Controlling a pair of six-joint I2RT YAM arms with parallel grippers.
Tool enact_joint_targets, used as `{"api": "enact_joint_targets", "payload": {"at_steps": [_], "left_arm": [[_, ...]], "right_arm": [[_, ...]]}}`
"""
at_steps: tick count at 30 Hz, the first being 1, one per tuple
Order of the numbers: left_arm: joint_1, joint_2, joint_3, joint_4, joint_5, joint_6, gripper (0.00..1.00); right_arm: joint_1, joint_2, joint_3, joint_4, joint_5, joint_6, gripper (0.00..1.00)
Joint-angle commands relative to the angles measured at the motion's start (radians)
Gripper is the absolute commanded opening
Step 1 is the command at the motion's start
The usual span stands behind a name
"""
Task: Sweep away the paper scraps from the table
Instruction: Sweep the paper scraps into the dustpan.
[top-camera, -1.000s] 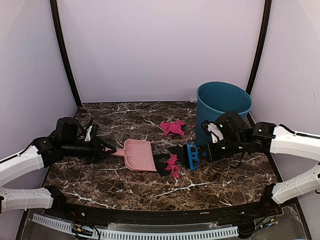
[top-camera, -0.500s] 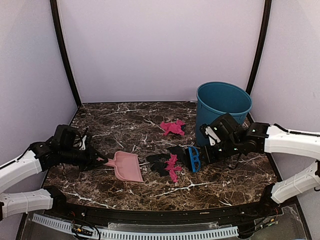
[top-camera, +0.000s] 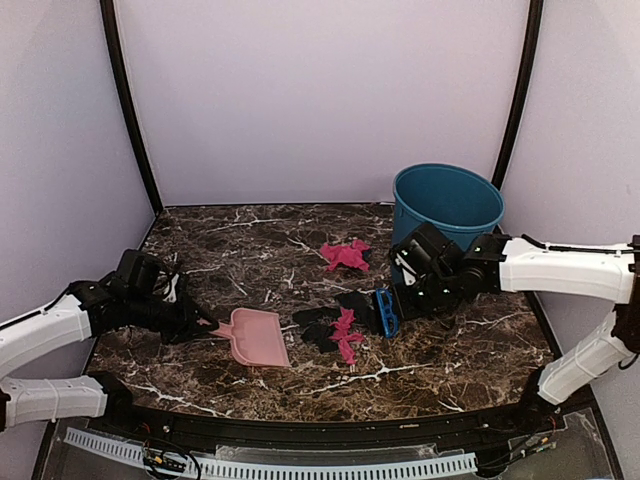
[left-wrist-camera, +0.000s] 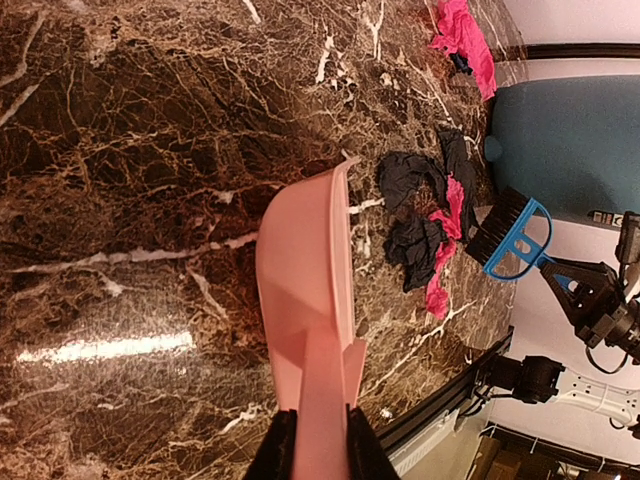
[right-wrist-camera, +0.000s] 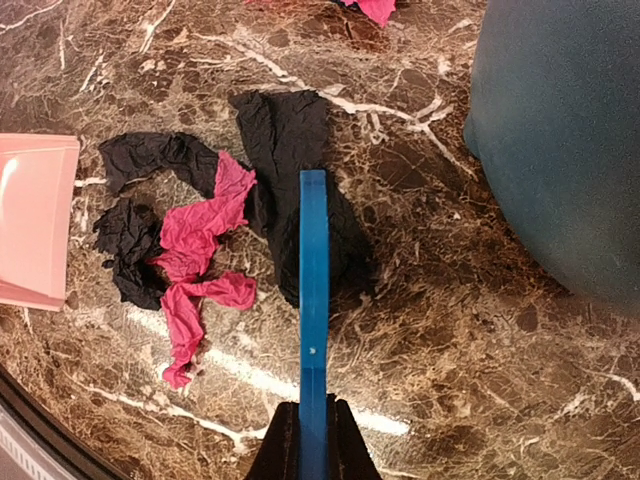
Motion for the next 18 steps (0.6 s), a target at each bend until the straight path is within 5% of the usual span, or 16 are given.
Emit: {"api": "enact_joint_targets", "payload": {"at_steps": [1,18], "left_arm": [[0.007,0.095,0.021,0.038,0.024,0.046,0.00],[0.008,0.218,0.034,0.117,0.069,0.070,0.00]], "right_arm": [[-0.006,0.059,0.092,-0.047,0.093,0.011,0.00],[-0.006,0.243,0.308,-0.197,0.249,-0.040,0.00]]}}
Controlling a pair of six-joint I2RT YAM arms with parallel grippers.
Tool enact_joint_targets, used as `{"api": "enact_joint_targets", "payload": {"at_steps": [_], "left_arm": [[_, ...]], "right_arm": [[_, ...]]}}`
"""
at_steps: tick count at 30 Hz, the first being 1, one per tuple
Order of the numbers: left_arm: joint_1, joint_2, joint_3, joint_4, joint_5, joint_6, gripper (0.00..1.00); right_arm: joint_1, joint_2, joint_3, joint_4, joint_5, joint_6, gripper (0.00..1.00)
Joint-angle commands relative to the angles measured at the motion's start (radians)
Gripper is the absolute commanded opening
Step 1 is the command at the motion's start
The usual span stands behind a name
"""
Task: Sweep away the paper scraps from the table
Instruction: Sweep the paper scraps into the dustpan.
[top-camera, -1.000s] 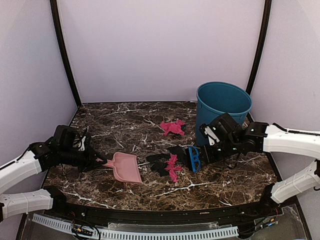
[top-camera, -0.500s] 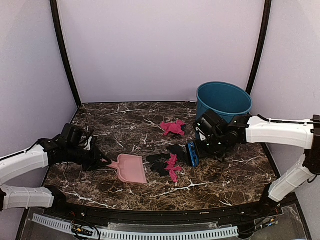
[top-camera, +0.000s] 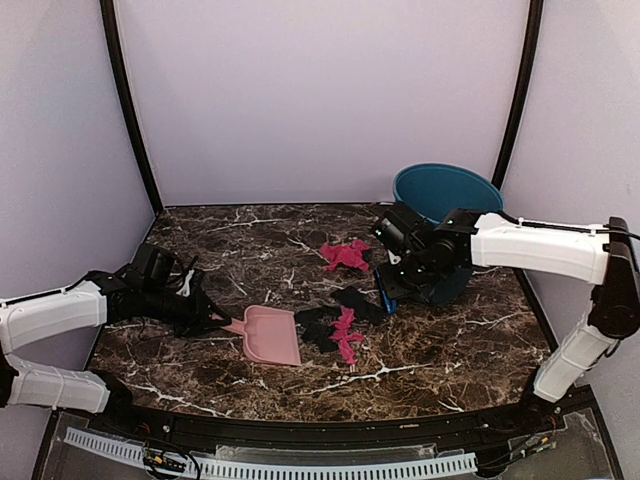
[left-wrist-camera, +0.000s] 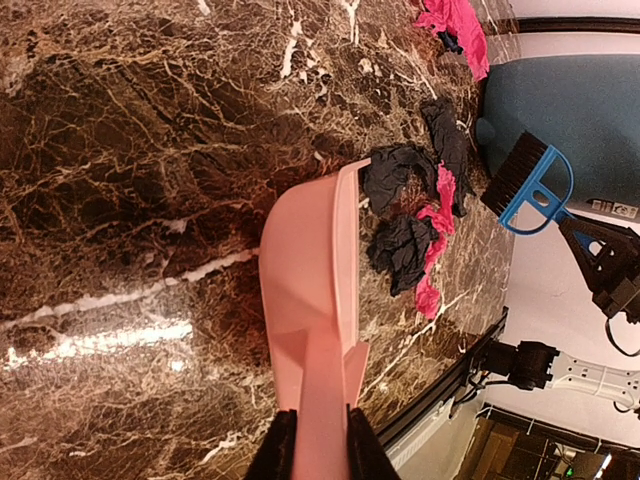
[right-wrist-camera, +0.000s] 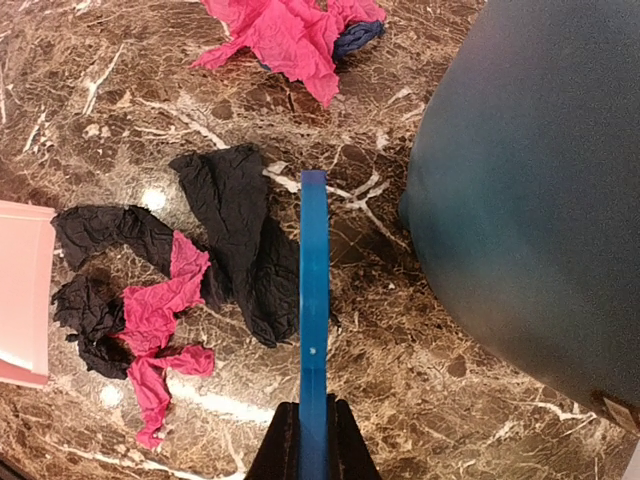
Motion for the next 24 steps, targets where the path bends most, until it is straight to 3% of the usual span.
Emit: {"api": "enact_joint_targets", "payload": {"at_steps": [1,6,24], "left_arm": [[0.003,0.023,-0.010,-0.003,-0.003,0.023,0.00],[0.003,0.054,-0.015,0.019,0.017,0.026,0.00],[0.002,0.146,-0.008,0.076,0.060,0.032,0.00]], "right_arm": [[-0.006,0.079,0.052,-0.046,0.080,-0.014,0.00],[0.003,0.147,0.085,-0.061,0.097,-0.027,0.00],[0.059,0.197,0.084,0.081,-0.208,-0.136,0.00]]}}
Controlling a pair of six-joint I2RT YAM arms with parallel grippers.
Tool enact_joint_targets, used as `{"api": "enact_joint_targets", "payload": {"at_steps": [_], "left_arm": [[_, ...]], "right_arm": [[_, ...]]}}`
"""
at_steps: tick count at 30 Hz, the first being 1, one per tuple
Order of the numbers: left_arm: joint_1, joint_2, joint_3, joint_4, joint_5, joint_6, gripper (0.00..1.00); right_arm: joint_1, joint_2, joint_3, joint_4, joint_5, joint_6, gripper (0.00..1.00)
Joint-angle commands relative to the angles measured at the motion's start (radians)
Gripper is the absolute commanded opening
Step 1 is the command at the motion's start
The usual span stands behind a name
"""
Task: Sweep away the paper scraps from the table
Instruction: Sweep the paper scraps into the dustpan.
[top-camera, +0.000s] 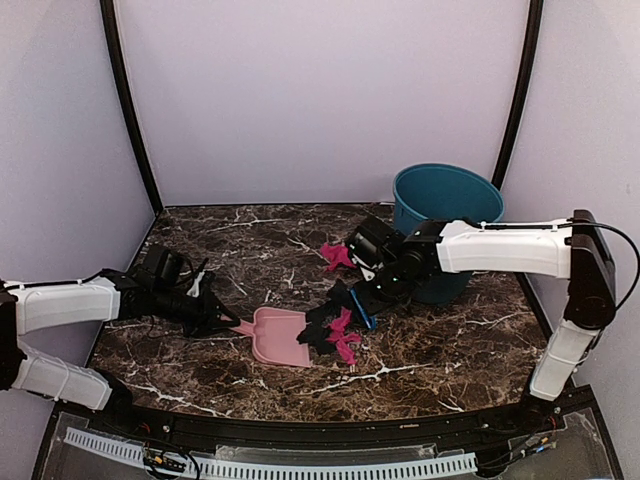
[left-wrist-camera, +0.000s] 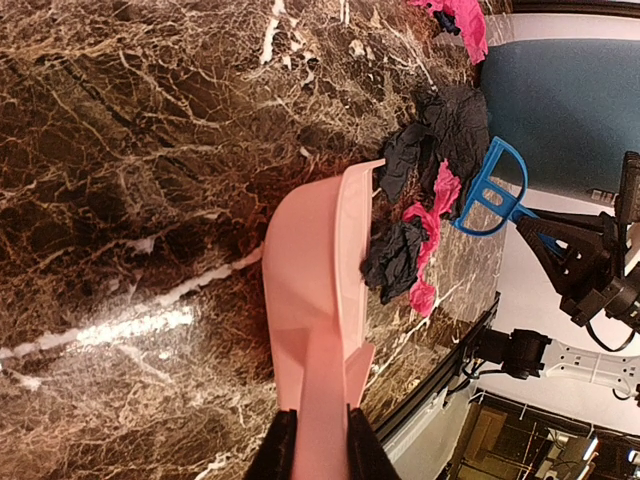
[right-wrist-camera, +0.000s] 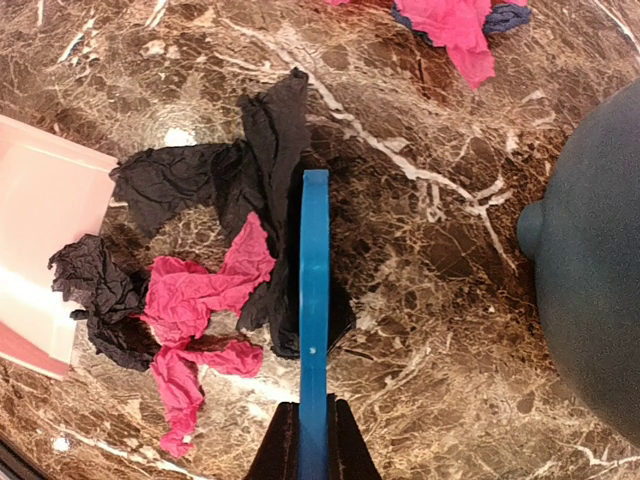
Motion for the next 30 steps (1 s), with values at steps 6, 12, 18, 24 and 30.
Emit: {"api": "enact_joint_targets", "payload": {"at_steps": [6,12,18,24,30], "left_arm": [[0.000,0.037,-0.023,-0.003,0.001,0.012,0.00],[-0.009,0.057,-0.030,0.025,0.010,0.004,0.00],[-0.022,0.080,-0.035,0.063,0.018,-0.011,0.00],[-0.046,0.095,-0.037,0.104,0.021,-0.037,0.00],[-0.061,0.112,-0.039,0.144,0.022,-0.056,0.00]], "right_arm": [[0.018,0.040,0.028,0.059,-0.128,-0.024,0.00],[0.028,0.046,0.036,0.080,-0.163,-0.026,0.00],[0.033,0.054,0.042,0.090,-0.178,-0.028,0.00],[0.036,0.055,0.037,0.108,-0.198,-0.029,0.00],[0.036,0.056,0.032,0.124,-0.202,-0.028,0.00]]}}
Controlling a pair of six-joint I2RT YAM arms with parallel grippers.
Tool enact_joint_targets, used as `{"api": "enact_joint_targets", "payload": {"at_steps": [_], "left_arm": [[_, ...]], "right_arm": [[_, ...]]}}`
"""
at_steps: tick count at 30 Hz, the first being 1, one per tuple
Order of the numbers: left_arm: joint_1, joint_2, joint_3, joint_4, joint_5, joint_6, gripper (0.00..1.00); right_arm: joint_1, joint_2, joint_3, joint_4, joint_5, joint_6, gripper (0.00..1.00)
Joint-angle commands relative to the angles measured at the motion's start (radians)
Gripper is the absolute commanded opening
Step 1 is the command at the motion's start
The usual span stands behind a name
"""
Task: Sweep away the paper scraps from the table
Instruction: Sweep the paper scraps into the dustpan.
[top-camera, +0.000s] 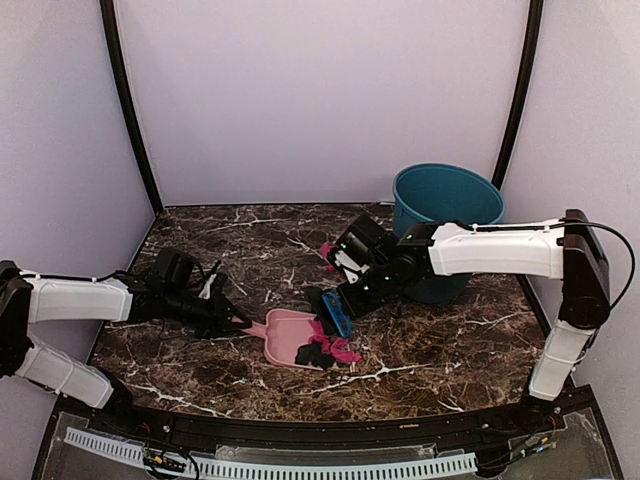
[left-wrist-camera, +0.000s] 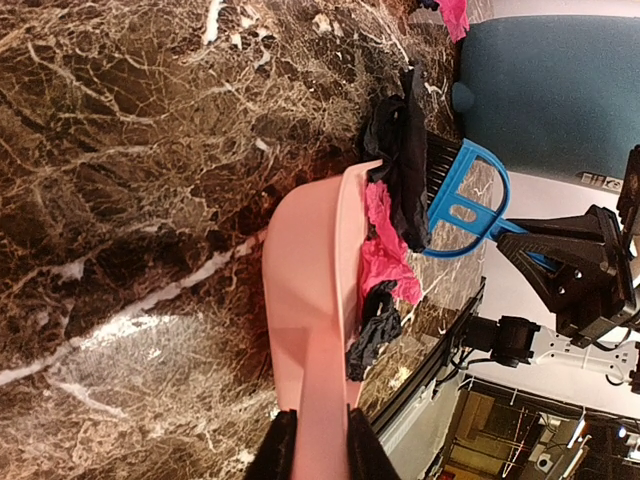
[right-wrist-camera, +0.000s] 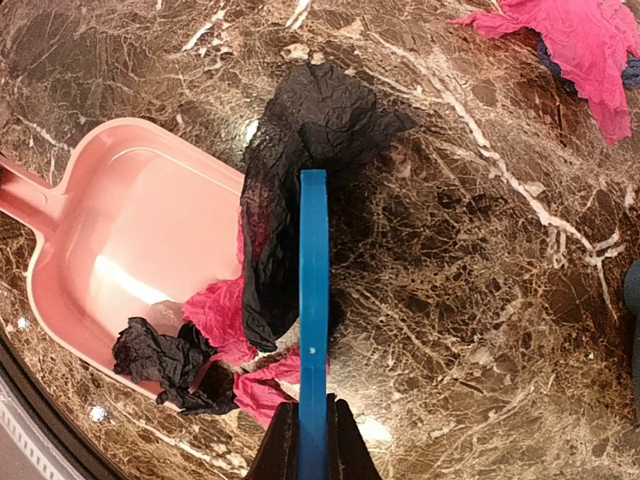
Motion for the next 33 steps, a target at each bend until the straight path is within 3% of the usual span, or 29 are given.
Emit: {"api": "enact_joint_targets", "payload": {"at_steps": [1,33], "left_arm": [[-0.017,0.022,-0.026,-0.009,-0.021,-0.018,0.00],[-0.024,0.043,-0.061,0.204,0.013,-0.142,0.00]], "right_arm": [[0.011,0.021,0.009,0.023,-0.031,-0.006,0.00],[0.029,-0.043,-0.035,0.123,-0.165,0.030,0.00]]}}
